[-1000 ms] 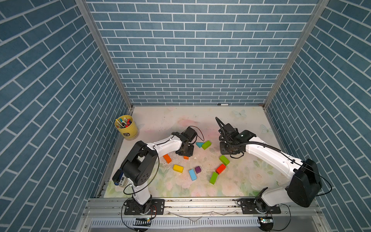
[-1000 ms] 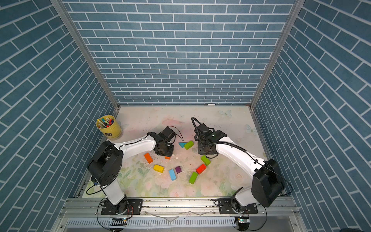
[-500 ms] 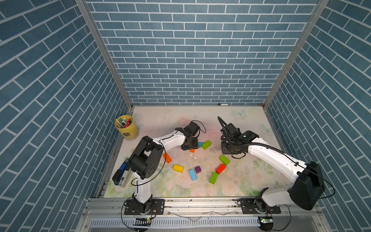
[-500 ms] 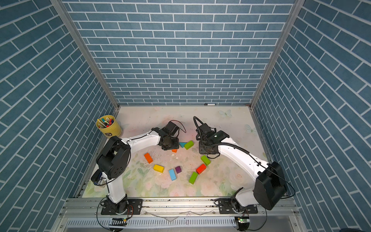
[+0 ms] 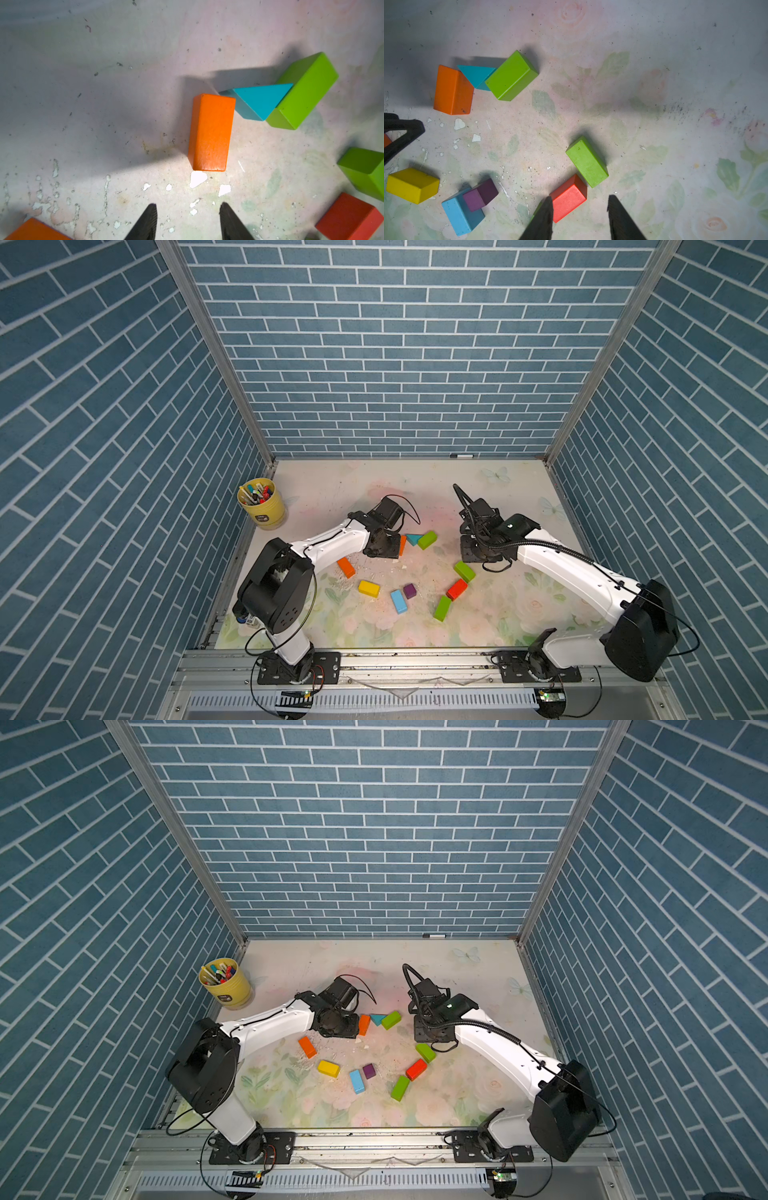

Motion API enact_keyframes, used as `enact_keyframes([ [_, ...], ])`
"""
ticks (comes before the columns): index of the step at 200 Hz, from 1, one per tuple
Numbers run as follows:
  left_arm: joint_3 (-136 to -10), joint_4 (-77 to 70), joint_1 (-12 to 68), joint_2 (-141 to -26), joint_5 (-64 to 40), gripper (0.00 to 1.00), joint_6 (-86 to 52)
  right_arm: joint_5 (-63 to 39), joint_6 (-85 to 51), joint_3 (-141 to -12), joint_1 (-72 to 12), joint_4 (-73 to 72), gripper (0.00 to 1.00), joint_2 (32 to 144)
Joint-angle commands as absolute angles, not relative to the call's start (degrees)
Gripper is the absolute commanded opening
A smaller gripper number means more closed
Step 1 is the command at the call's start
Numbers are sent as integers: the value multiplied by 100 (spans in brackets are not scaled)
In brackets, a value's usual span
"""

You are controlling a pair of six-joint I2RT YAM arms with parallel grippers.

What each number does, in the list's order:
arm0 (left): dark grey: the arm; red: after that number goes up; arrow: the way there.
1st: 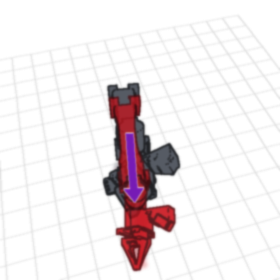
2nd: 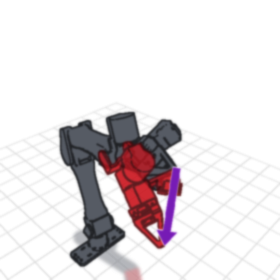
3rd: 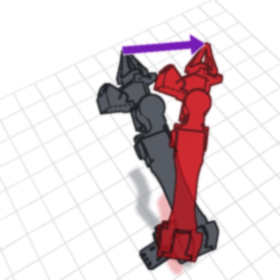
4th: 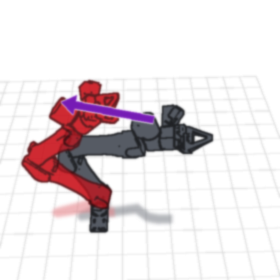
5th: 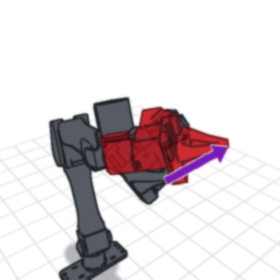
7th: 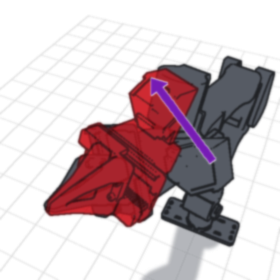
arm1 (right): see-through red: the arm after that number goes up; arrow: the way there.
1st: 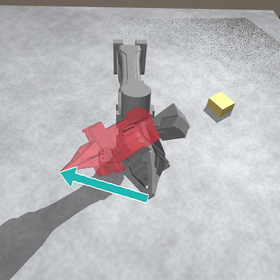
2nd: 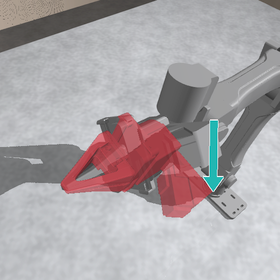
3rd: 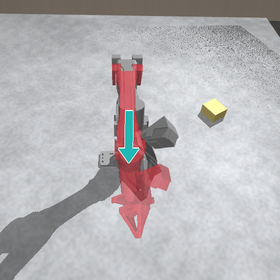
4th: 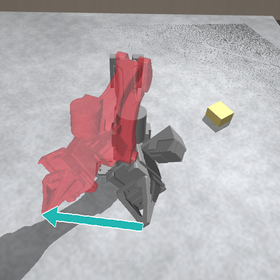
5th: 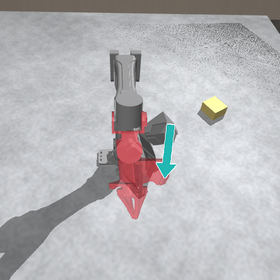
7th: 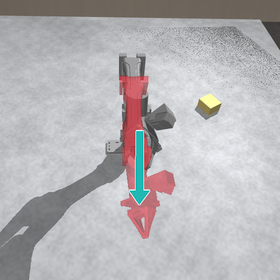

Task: Assemble a heart with building blocks
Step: Assemble the building block at the center of the board.

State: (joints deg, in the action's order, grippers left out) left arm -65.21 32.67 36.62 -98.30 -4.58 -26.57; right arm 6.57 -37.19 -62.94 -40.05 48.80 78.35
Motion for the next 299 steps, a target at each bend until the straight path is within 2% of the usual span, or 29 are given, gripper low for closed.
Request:
enact_keyframes([
  [1,-6640,3522,3631,-10165,-516,52,-2090,683,-3789,-6232,-3990,4910,45,7792],
  [71,-6941,3413,3654,-10637,-598,56,-1928,703,-3832,-6183,-3990,4969,45,7699],
  [175,-7404,3277,3654,-10857,-176,54,-2456,710,-3832,-6196,-3991,5061,45,7592],
  [224,-7080,3321,3649,-10262,-230,52,-2823,725,-3797,-6241,-3994,5108,45,7570],
  [250,-6865,3328,3603,-10080,-230,47,-2755,694,-3797,-6212,-3986,5072,45,7612],
  [277,-6814,3261,3361,-10308,-413,38,-2706,668,-3797,-6240,-3998,5055,45,7664],
  [299,-6961,3220,3270,-10543,-507,35,-2701,667,-3797,-6266,-3999,5072,45,7655],
])
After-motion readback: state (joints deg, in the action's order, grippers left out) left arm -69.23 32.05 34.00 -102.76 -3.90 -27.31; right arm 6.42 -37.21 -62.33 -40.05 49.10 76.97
